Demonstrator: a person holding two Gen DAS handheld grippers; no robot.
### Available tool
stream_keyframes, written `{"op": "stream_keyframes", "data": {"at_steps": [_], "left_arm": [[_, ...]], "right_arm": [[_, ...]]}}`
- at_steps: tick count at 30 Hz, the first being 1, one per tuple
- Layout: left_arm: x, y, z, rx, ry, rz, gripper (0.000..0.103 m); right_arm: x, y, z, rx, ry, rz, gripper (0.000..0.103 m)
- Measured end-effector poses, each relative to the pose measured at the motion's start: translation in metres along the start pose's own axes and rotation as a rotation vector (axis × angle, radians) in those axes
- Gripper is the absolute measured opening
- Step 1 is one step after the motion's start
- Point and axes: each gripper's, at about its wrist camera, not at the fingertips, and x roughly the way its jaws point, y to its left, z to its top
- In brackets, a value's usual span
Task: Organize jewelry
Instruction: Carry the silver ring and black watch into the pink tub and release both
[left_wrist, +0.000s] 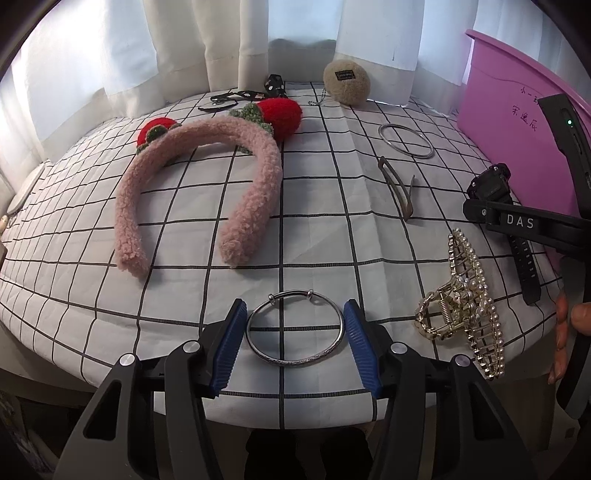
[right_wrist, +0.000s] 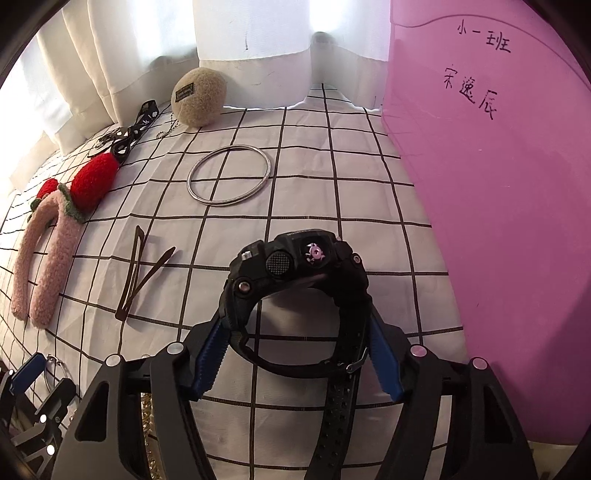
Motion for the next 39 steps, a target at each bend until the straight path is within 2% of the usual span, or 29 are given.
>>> {"op": "stream_keyframes", "data": {"at_steps": [8,23,28,33,39], "left_arm": [[-0.015,0.004,0.01,-0.007,-0.055,-0.006,0.052],[-0.049,0.003,0.053,0.002,-0.164,-0.023,0.052],[-0.068,-0.001,0.071,0.017,-0.216,-0.035,0.052],[-0.099,-0.01,0.098,0.058,-0.3,-0.065,0.052],[-0.141,-0.043,0.136,0.133,-0.425,-0.156,0.053]], "right_arm": [[-0.008,0.001,0.0,0.014,-0.01,0.036,0.065],[-0.053,0.011,0.021,0.013,-0.099,0.093,0.064],[-0.083,0.012,0.034,0.02,-0.161,0.123,0.064],[-0.131,0.01,0.05,0.034,-0.261,0.155,0.064],[-0.197,-0.021,0.066,0.086,-0.395,0.132,0.064]]}}
